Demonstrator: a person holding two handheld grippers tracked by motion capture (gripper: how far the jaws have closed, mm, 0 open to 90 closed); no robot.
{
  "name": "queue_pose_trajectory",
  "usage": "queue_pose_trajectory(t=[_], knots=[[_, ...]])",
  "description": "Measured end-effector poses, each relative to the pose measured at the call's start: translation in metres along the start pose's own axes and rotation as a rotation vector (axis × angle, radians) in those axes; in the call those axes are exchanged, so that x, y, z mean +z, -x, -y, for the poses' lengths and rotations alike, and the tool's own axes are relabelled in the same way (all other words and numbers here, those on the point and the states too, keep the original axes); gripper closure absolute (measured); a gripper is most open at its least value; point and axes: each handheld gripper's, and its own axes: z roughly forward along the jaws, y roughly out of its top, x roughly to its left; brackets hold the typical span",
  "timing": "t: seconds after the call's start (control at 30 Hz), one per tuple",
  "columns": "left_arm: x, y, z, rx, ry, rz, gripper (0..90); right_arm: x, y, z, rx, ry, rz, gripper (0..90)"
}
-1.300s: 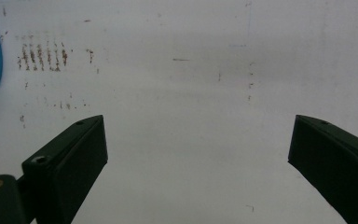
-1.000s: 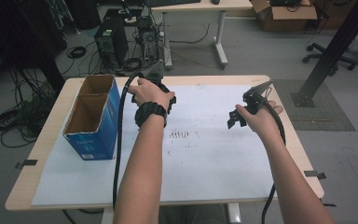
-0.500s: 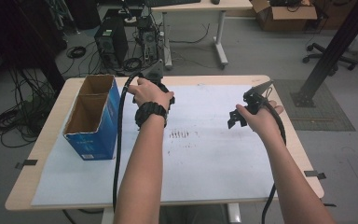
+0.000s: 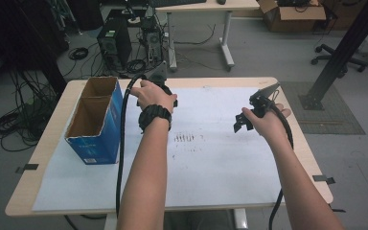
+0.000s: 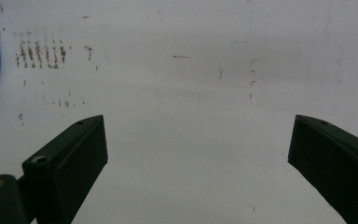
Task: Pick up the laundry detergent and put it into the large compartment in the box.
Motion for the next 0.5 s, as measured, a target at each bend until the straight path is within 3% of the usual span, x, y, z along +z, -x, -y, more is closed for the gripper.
queue_pose_trajectory(t=[0.5], knots=[[0.0003, -0.0006, -0.0008, -0.001, -0.014, -0.014, 33.9, 0.0016, -0.0004, 0.0003, -0.002, -0.001, 0.001, 4.6]])
